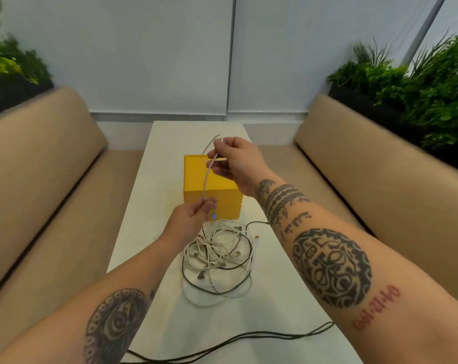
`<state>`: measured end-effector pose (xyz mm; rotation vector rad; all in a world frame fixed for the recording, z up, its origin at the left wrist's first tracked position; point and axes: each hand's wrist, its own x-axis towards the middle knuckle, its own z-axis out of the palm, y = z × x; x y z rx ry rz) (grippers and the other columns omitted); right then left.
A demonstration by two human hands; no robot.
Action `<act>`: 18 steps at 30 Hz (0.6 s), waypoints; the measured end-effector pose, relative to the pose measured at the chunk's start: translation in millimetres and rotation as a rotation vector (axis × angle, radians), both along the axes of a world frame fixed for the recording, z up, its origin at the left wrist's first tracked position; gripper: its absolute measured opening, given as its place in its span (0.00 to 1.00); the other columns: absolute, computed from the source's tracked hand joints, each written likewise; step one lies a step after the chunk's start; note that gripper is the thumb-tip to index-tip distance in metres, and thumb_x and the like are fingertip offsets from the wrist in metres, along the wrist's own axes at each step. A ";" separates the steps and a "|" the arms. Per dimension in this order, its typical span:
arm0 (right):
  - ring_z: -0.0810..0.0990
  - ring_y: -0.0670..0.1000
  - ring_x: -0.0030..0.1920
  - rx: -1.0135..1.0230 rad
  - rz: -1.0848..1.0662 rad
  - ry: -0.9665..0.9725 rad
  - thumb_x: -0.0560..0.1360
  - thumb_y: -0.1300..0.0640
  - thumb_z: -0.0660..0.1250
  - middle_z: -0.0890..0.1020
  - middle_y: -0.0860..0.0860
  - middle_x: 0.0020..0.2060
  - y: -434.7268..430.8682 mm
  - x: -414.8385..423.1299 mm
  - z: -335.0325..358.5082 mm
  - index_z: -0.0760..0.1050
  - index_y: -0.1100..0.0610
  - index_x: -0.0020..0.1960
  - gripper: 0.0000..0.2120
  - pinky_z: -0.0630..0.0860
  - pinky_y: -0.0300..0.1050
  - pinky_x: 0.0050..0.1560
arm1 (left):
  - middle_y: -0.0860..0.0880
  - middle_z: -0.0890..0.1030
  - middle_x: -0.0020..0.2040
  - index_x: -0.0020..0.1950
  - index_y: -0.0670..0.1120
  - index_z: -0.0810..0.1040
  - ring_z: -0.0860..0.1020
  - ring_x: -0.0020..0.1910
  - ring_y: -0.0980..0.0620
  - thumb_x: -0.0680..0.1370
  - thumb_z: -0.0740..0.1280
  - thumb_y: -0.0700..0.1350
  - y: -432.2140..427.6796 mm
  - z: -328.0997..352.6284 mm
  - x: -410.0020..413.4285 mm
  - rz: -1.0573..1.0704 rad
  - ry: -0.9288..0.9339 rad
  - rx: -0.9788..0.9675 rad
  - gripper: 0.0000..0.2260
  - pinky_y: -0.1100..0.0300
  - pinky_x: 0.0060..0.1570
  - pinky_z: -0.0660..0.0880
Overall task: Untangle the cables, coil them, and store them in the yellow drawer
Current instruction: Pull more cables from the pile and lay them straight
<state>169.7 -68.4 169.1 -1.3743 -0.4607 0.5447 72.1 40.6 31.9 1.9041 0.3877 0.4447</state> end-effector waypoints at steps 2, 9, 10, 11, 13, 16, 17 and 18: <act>0.82 0.53 0.37 0.094 -0.013 0.019 0.81 0.58 0.66 0.83 0.53 0.37 -3.8 2.1 18.0 0.75 0.59 0.47 0.06 0.80 0.40 0.35 | 0.58 0.84 0.51 0.53 0.54 0.82 0.79 0.39 0.61 0.83 0.63 0.51 2.9 14.2 5.6 -0.004 -0.040 -0.003 0.08 0.69 0.39 0.72; 0.84 0.50 0.35 0.436 -0.134 0.204 0.80 0.56 0.67 0.83 0.58 0.40 -23.9 20.7 62.2 0.74 0.65 0.57 0.12 0.80 0.37 0.32 | 0.54 0.84 0.47 0.52 0.50 0.82 0.79 0.42 0.54 0.82 0.64 0.47 20.6 42.8 10.3 0.031 0.018 0.167 0.07 0.61 0.41 0.73; 0.84 0.50 0.34 0.457 -0.163 0.229 0.80 0.56 0.68 0.83 0.58 0.41 -28.9 23.9 62.9 0.75 0.66 0.57 0.13 0.79 0.37 0.32 | 0.54 0.84 0.46 0.51 0.51 0.82 0.79 0.44 0.53 0.82 0.64 0.48 24.3 45.3 9.4 0.052 0.032 0.209 0.07 0.59 0.42 0.72; 0.83 0.49 0.32 0.468 -0.194 0.259 0.80 0.56 0.68 0.83 0.58 0.40 -33.8 27.0 61.9 0.76 0.66 0.57 0.14 0.79 0.37 0.32 | 0.54 0.83 0.46 0.51 0.52 0.82 0.79 0.45 0.53 0.82 0.64 0.49 27.7 48.3 8.6 0.076 0.034 0.233 0.07 0.59 0.43 0.72; 0.82 0.47 0.29 0.451 -0.258 0.340 0.79 0.57 0.69 0.83 0.57 0.36 -44.1 32.8 53.5 0.78 0.67 0.52 0.12 0.79 0.36 0.30 | 0.54 0.83 0.44 0.48 0.54 0.82 0.77 0.45 0.56 0.82 0.65 0.48 35.2 55.6 8.1 0.126 -0.011 0.215 0.07 0.60 0.43 0.71; 0.81 0.46 0.26 0.341 -0.345 0.493 0.79 0.58 0.69 0.83 0.56 0.33 -59.5 42.1 21.6 0.78 0.66 0.50 0.09 0.78 0.36 0.27 | 0.56 0.81 0.41 0.48 0.57 0.82 0.77 0.42 0.60 0.81 0.67 0.49 39.2 77.8 6.3 0.181 -0.148 0.173 0.05 0.59 0.44 0.70; 0.82 0.47 0.26 0.288 -0.361 0.537 0.79 0.59 0.68 0.83 0.57 0.36 -64.3 44.1 8.2 0.77 0.67 0.54 0.10 0.78 0.36 0.26 | 0.57 0.81 0.41 0.49 0.56 0.83 0.77 0.42 0.61 0.81 0.68 0.49 39.2 86.8 6.2 0.187 -0.187 0.176 0.04 0.61 0.45 0.71; 0.83 0.49 0.27 0.231 -0.370 0.569 0.80 0.59 0.68 0.84 0.58 0.39 -68.6 45.0 -5.4 0.77 0.67 0.59 0.13 0.77 0.37 0.25 | 0.56 0.82 0.42 0.51 0.55 0.83 0.77 0.42 0.62 0.81 0.68 0.49 38.2 96.4 6.5 0.181 -0.225 0.196 0.04 0.63 0.46 0.71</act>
